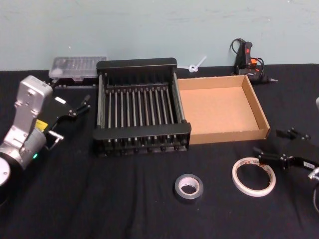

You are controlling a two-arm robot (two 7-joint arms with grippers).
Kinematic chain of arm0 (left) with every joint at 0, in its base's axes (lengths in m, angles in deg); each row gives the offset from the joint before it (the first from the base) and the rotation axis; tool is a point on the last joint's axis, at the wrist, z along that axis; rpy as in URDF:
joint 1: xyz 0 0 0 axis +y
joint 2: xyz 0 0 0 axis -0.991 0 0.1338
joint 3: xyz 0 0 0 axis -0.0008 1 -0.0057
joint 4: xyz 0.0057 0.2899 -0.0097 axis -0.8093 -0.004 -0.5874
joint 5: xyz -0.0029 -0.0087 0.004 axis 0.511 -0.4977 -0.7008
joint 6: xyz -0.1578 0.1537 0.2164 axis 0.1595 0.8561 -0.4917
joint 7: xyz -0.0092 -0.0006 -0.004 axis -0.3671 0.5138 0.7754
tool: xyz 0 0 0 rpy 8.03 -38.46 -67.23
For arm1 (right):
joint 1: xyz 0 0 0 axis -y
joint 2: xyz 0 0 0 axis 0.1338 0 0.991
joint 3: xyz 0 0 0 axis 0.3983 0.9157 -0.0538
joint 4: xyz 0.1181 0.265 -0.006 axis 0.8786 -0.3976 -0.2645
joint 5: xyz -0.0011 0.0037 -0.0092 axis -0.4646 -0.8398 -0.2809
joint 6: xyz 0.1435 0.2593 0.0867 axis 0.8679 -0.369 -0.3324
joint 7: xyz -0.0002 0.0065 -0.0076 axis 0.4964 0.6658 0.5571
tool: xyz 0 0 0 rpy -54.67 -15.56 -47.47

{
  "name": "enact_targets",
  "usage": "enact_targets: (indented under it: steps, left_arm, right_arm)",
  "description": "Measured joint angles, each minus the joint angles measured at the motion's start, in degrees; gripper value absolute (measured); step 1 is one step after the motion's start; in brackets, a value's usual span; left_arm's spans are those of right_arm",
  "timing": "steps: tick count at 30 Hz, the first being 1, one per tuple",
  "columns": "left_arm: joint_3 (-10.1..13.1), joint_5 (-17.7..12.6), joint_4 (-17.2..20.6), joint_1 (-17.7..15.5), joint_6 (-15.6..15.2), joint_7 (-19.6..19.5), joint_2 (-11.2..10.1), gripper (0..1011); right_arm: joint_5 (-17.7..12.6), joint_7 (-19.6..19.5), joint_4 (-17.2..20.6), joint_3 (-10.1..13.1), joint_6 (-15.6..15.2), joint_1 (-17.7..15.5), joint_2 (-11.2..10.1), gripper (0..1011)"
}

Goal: Pick up the white tape and place it into the black box , Pick up the silver tape and place it into the brown box.

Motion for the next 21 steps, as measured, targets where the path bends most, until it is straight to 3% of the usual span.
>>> enact_targets:
  steps: [10, 21]
  left_arm:
    - [0.0, 0.0, 0.0, 0.0, 0.0, 0.0, 0.0, 1002]
    - [0.0, 0.0, 0.0, 0.0, 0.0, 0.0, 0.0, 1001]
  right_arm:
    - [0.5, 1.1, -0.3, -0.2, -3.1, -0.8, -0.5, 1002]
    - [3.3, 1.8, -2.3, -1.9, -3.3, 0.3, 0.0, 1002]
